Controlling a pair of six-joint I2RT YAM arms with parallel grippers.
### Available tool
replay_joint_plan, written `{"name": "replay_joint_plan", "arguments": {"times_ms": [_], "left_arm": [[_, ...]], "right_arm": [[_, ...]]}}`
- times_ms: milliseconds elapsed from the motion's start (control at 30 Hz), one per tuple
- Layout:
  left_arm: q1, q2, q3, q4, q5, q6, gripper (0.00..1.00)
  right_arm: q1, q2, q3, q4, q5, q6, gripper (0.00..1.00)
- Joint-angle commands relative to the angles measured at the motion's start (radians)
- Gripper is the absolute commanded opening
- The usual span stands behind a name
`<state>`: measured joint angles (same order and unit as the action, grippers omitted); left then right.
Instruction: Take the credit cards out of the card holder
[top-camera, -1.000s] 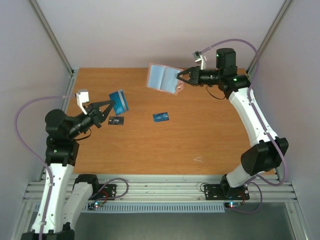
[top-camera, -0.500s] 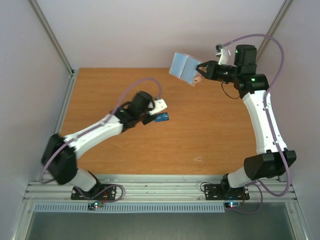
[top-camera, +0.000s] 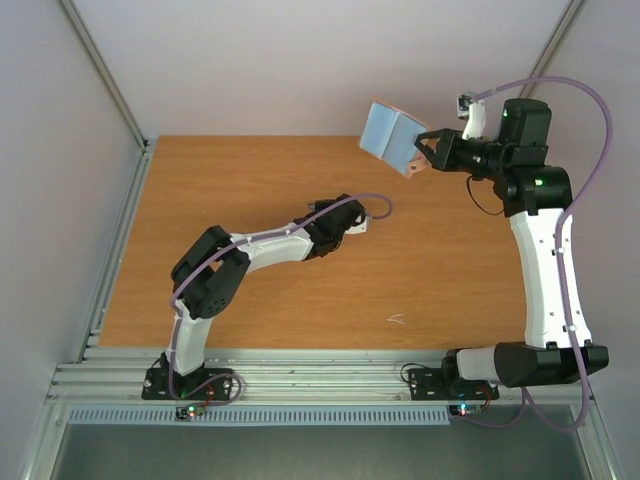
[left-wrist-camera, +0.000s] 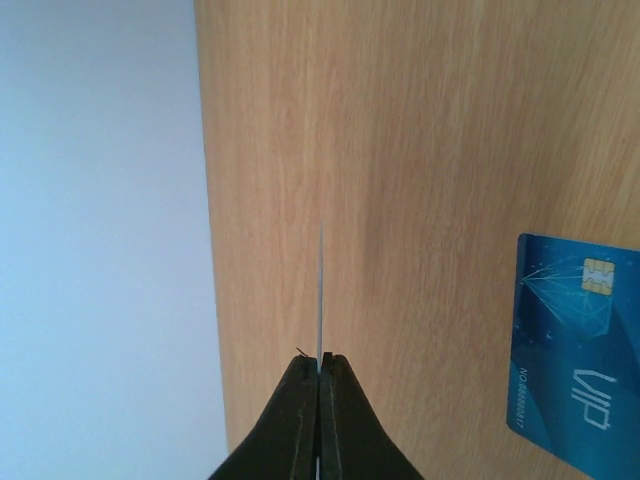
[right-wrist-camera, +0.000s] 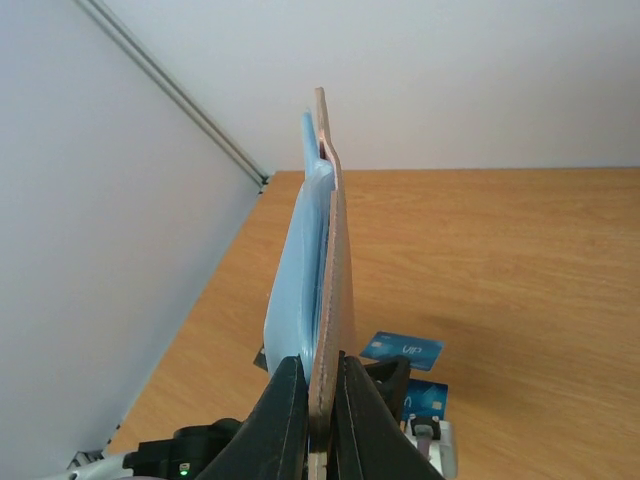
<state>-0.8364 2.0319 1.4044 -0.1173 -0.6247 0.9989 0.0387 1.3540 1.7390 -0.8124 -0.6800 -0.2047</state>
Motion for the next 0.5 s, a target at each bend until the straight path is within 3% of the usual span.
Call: {"name": "replay_joint_plan", "arguments": {"times_ms": [0, 200, 467], "left_arm": [[-0.03, 0.023, 0.039, -0.039, -0.04, -0.022, 0.0], [-0.034, 0.026, 0.015, -0.154, 0.037, -0.182, 0.0], [-0.033, 0.045, -0.066, -0.044, 0.083, -0.129, 0.0]], "right_arm": [[-0.005, -0.026, -0.014, -0.007, -0.03, -0.032, 0.01], [-0.005, -0.036, -0.018, -0.022, -0.039, -0.042, 0.01], [-0.003, -0.052, -0.025, -0.041, -0.046, -0.059, 0.01]]}}
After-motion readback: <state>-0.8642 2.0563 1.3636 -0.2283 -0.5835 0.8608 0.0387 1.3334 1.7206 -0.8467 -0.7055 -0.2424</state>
